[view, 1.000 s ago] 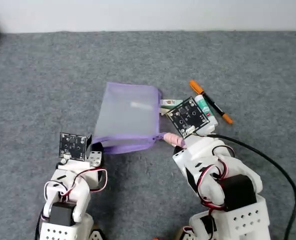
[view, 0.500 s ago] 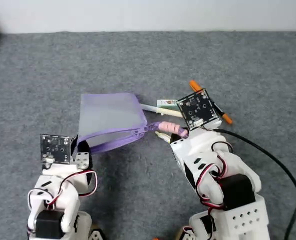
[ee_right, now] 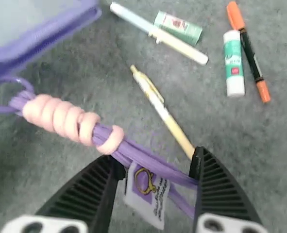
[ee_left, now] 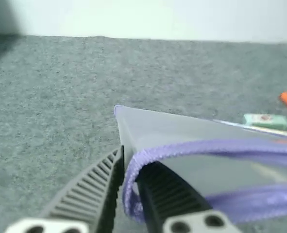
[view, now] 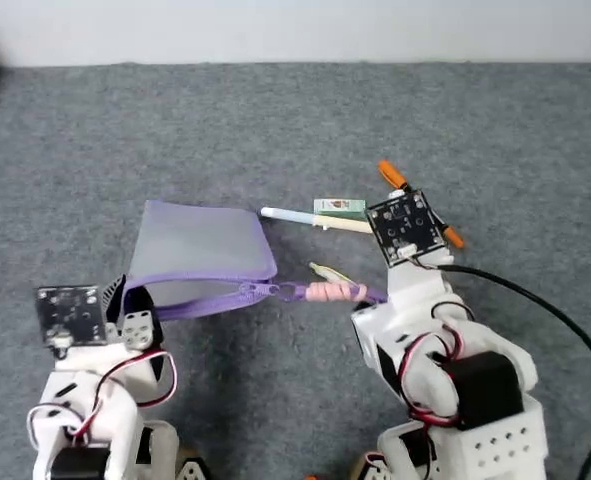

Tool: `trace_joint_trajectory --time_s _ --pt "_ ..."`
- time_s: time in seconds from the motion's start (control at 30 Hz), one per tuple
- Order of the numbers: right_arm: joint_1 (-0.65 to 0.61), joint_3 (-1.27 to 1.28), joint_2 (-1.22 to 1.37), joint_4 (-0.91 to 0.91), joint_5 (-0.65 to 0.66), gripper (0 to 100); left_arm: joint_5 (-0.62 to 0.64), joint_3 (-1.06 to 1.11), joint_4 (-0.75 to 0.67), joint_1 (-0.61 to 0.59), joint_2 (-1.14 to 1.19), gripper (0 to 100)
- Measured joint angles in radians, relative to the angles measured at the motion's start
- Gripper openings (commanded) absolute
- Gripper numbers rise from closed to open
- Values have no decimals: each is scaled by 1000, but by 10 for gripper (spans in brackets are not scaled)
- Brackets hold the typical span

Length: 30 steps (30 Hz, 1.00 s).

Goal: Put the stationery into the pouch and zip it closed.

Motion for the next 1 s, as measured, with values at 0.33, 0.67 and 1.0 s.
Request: trace_joint_trajectory --time_s 0.33,0.67,1.0 --pt "0 -265 -20 132 0 201 123 -127 110 -11 0 12" --pt "29 -305 -20 147 69 201 123 -127 170 -11 0 12" --pt "485 -77 12 87 264 202 123 -127 170 -12 0 12"
